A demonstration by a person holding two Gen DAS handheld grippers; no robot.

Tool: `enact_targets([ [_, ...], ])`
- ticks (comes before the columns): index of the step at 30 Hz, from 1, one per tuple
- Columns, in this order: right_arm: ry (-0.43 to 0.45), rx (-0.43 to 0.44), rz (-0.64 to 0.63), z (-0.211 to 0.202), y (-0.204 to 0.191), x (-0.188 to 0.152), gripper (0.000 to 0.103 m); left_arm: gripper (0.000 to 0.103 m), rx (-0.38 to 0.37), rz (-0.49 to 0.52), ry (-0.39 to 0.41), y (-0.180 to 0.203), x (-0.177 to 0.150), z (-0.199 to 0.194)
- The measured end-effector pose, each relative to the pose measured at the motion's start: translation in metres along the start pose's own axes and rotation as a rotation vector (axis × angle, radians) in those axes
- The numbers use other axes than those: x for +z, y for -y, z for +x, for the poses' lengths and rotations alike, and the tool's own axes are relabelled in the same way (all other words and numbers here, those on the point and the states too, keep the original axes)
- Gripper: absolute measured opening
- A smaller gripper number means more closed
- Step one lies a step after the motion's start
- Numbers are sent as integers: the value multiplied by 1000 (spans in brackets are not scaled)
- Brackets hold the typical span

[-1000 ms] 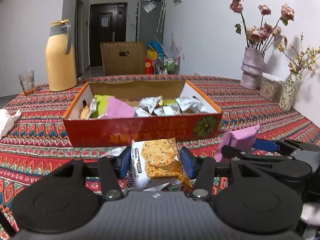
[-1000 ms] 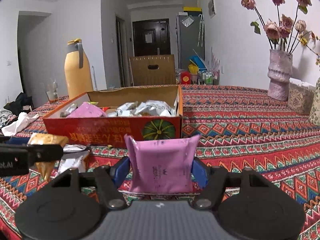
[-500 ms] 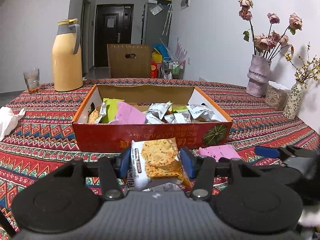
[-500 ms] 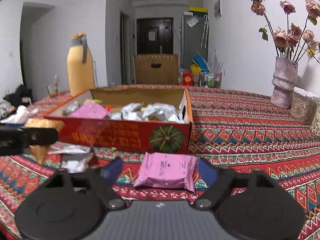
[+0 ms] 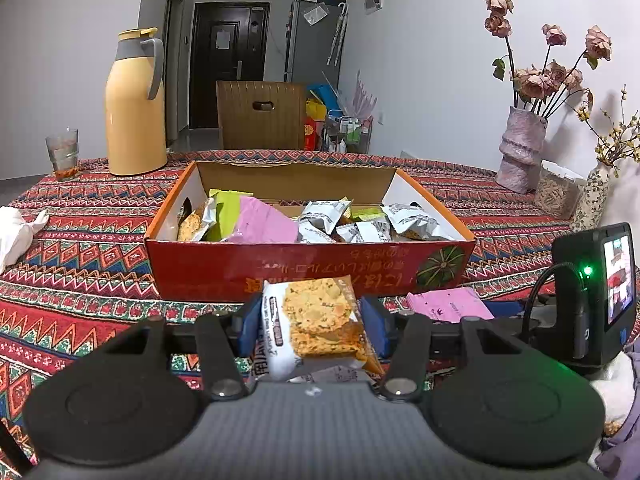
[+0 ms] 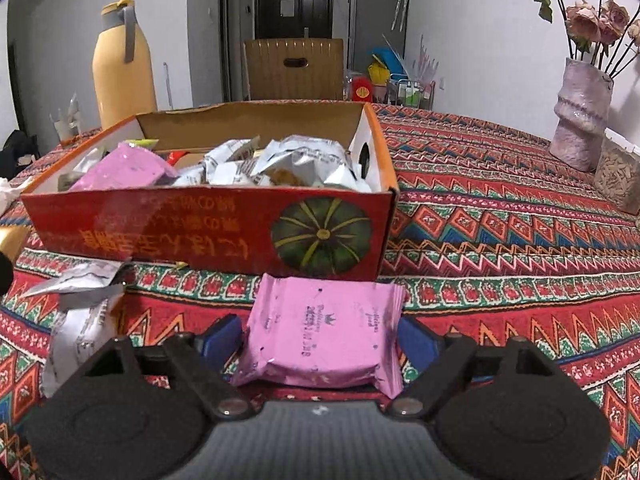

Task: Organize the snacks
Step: 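Hold both packets in front of the box with both grippers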

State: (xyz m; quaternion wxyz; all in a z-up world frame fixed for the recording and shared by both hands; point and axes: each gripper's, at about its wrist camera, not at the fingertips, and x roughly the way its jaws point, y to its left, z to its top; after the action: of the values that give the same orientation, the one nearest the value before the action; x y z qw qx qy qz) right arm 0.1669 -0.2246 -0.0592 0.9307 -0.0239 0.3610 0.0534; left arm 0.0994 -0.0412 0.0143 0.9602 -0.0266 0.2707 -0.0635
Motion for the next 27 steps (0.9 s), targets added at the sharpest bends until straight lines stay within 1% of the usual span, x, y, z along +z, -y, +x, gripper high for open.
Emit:
enact_targets([
  [5, -4, 5, 17, 1, 3, 0, 84, 53, -4, -6, -5, -1, -1, 3],
  [7, -3, 13, 18, 1, 3, 0, 82, 53, -5, -8, -6, -2, -1, 3],
  [9, 4, 15, 16, -1, 2, 0, 73, 53, -5, -10, -7, -3, -2, 4],
  [12, 12, 16, 8, -3, 0, -1, 68, 53, -5, -10, -8, -4, -2, 4],
  [19, 24, 15, 5, -8, 1, -4, 66, 53, -3, -15, -8, -7, -4, 4],
  [27, 54, 32, 8, -25, 3, -14, 65, 53, 1, -21, -12, -11, -5, 5],
])
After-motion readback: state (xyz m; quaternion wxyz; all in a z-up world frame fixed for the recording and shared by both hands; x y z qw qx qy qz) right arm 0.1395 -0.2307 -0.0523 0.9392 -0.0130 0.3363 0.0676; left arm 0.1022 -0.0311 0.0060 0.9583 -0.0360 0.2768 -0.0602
